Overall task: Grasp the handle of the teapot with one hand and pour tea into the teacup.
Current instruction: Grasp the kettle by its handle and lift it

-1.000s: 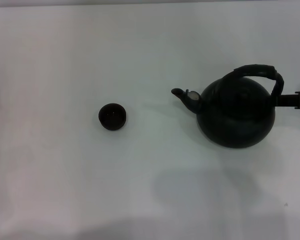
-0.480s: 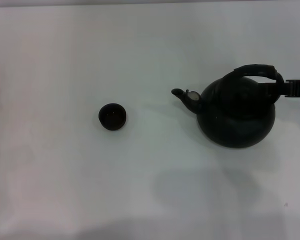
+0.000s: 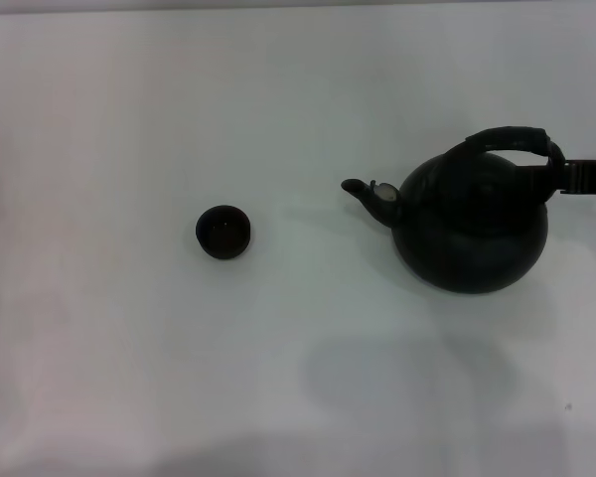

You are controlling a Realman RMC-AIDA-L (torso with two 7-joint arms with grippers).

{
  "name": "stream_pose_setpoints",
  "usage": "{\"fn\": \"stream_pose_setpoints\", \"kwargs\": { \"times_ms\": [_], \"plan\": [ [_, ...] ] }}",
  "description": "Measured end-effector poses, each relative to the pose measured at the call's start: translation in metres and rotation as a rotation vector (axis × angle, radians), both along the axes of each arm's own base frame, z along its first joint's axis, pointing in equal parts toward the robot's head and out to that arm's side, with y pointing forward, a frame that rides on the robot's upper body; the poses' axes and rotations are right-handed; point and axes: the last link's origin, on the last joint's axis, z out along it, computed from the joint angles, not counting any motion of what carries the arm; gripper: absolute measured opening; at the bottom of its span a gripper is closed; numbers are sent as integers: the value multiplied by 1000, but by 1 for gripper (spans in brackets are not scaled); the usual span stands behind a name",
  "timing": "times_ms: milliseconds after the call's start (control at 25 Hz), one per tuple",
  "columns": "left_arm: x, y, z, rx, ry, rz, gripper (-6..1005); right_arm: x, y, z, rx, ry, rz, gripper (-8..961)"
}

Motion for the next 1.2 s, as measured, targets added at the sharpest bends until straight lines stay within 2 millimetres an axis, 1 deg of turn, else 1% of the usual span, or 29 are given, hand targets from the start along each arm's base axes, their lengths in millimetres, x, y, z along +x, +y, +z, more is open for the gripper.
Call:
{"fn": "stream_pose_setpoints", "kwargs": {
  "times_ms": [80,280,480,720,1000,1200],
  "plan": [
    [0,0,0,1,0,-2,861,0,0,0,1,3,-2,493],
    [1,1,1,2,2,-5,861,2,0,2,5,5,-8,443],
    [1,1,1,2,2,-5,861,2,0,2,0,3,-8,352],
    [1,1,1,4,2,-6,861,1,0,3,8,22,-12,272],
    [1,0,2,9,4,-11,862,-3,1,4,3,10,14,255],
    [2,0,1,8,4,-11,862,-8,6,7,14,1,46,245]
  ]
}}
